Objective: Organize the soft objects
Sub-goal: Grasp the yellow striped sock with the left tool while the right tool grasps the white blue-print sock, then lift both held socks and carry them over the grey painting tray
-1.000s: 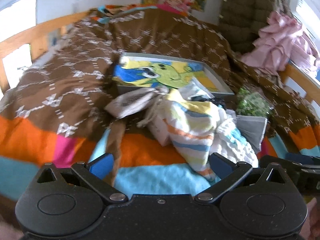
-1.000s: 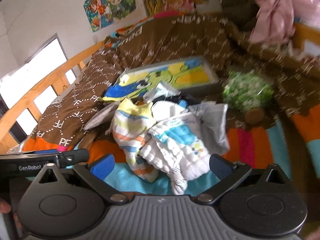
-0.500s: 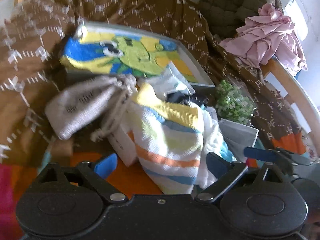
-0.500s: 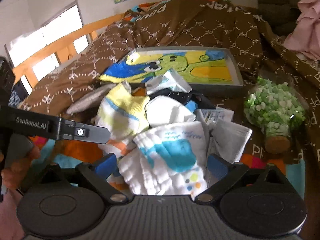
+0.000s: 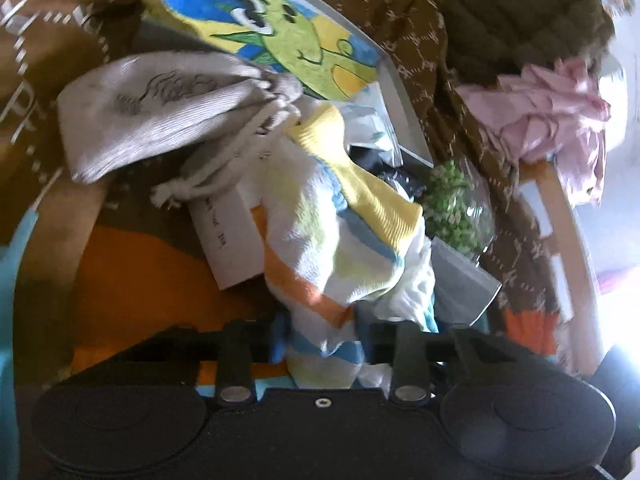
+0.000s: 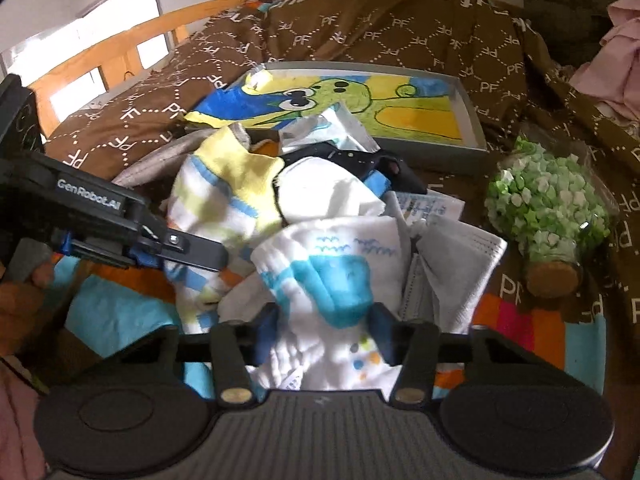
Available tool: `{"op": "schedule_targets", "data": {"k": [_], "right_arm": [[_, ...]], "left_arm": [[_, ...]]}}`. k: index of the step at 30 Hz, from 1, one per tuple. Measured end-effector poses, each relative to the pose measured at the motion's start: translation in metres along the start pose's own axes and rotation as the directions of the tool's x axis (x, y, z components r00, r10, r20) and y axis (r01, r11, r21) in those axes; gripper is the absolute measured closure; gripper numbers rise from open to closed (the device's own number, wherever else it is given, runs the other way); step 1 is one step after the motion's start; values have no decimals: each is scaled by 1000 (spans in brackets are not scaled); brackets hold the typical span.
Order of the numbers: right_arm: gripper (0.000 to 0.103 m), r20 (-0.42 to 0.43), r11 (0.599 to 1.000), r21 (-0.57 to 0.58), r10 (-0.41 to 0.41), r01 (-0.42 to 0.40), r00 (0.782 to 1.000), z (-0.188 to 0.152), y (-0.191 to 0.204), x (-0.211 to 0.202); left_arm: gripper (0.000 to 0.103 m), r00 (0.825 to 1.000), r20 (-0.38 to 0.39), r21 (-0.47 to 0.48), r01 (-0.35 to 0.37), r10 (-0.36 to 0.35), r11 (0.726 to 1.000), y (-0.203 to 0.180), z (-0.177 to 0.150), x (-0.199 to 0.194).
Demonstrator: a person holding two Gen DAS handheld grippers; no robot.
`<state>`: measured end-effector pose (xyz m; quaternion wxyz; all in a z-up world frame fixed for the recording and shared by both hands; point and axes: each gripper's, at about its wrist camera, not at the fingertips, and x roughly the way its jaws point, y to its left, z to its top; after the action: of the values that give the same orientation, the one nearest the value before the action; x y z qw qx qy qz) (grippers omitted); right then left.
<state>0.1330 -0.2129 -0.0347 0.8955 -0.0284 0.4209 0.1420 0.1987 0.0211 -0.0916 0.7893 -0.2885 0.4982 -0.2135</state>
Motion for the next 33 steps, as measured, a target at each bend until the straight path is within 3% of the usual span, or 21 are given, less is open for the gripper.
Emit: {"op": "schedule_targets", "data": {"k": [2,5,13,18,23,29,33], "right_arm": [[73,0,1000,17,-2,2,1000,0,-3,0],[83,14,999,37,7,-8,1000,1,-6,-5],[89,133,995,74,50,-60,990,-2,-9,-42],[90,277,991,81,77,-104,958,-1,-13,-67],[90,393,987,50,121,-153,911,0,-11,-81],[90,499,990,22,112,-142,860,20,2,-93],[90,514,993,-7,102,-115,852,54,15,-89]], "left_arm": [[85,1000,10,-27,10,-10,1000,4,0,-2],[89,999,26,-33,20,-19,999,2,-1,-7],[92,995,97,69,-18,11,997,-25,-16,-42],[92,986,166,130,-10,-11,991,-36,-19,-73],[92,957,279,208,18,-76,978,-50,-16,-108],[92,915,390,272,-3,-107,962,-71,-5,-135],[92,886,448,336,-45,-118,941,-88,15,-137]]}}
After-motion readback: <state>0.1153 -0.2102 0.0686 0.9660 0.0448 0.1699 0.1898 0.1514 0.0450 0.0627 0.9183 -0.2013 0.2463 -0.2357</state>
